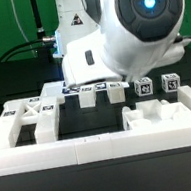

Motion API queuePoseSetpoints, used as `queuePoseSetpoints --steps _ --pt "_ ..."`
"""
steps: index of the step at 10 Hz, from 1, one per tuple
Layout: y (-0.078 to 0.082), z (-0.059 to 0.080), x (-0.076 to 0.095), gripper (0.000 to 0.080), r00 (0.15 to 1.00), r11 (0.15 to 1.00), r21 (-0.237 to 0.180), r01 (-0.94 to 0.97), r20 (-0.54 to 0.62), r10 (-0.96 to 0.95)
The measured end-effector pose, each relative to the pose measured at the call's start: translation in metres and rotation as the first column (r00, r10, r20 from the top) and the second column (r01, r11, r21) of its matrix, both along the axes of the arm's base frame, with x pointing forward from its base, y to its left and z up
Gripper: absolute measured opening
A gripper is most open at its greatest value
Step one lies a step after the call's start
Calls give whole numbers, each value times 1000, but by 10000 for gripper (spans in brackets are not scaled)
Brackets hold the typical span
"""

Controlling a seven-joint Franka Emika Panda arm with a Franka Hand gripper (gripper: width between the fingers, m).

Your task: Assemble chair

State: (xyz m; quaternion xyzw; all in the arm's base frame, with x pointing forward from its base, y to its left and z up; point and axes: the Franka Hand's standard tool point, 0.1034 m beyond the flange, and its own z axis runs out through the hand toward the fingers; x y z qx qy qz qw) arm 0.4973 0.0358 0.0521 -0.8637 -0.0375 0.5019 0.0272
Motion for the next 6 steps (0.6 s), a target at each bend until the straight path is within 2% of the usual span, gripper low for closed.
queuePoseSetpoints --steps 1,6 --pt "0 -7 0 636 1000 1000 1 0 7 0" --pt "1 -30 -14 649 1000 1000 0 0 13 0"
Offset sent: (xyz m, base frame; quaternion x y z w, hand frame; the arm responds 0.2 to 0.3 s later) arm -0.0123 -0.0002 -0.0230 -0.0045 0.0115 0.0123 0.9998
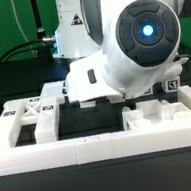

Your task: Assemble chair

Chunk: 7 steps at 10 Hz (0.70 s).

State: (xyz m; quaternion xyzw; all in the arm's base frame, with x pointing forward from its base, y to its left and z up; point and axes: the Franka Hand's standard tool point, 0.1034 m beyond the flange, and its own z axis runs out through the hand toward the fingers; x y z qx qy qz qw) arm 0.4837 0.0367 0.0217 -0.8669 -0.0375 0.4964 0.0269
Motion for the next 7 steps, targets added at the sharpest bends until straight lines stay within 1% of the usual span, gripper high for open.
queuePoseSetpoints --steps 4,6,7 --pt "-1 -15 -10 649 1000 1000 -1 2 7 -2" --pt "-1 -16 -11 649 1000 1000 -2 2 4 -2" --pt "-1 -16 -13 535 1000 1000 -2 1 0 -1"
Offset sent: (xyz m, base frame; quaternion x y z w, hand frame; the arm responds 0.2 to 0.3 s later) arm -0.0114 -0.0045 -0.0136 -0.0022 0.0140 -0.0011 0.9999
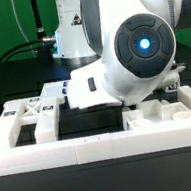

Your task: Assemble chair

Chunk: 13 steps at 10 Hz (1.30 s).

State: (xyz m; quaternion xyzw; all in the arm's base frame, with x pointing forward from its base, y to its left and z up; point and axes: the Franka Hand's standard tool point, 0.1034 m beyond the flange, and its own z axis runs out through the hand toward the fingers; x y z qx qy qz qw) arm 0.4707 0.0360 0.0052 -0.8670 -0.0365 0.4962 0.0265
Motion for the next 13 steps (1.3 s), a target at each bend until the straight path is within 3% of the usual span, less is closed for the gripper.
queuePoseSetpoints --steps 1,2,3,6,7,8,9,10,11,13 --pt "0 -1 -2 398 1000 1000 0 0 -4 0" --pt "0 -1 -3 398 1000 1000 0 -1 -7 1" --pt "1 -1 -4 285 1000 1000 1 -1 -8 1" --pt "1 7 0 285 1000 1000 3 -2 -6 2" --pt "2 20 8 285 1000 1000 9 -4 0 4" --pt "4 43 21 285 1000 1000 26 -5 15 4" --pt "4 53 30 285 999 1000 31 -4 41 3" --pt "4 42 25 285 999 1000 29 -4 42 3" --pt "4 35 34 285 993 1000 29 -2 116 -2" --pt "3 39 39 285 956 1000 27 4 292 -11"
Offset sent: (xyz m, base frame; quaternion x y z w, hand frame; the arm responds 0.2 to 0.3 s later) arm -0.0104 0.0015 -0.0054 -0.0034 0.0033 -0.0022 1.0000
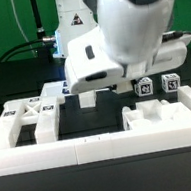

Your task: Assemble chair

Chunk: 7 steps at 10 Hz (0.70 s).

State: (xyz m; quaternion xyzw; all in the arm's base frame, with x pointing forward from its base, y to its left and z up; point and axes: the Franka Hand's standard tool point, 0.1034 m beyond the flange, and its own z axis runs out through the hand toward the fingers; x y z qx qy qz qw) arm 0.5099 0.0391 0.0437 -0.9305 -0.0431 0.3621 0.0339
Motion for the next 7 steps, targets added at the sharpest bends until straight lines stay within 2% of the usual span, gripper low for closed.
queuePoseSetpoints --steps 1,2,4,5,7 --pt "2 2 4 285 998 1000 8 15 65 -15" --pt "6 14 17 285 991 999 23 33 128 -35" --pt "7 55 43 286 970 999 30 35 238 -41" --pt "7 65 57 287 947 999 33 35 319 -44" --pt "4 58 58 287 882 999 30 45 469 -53"
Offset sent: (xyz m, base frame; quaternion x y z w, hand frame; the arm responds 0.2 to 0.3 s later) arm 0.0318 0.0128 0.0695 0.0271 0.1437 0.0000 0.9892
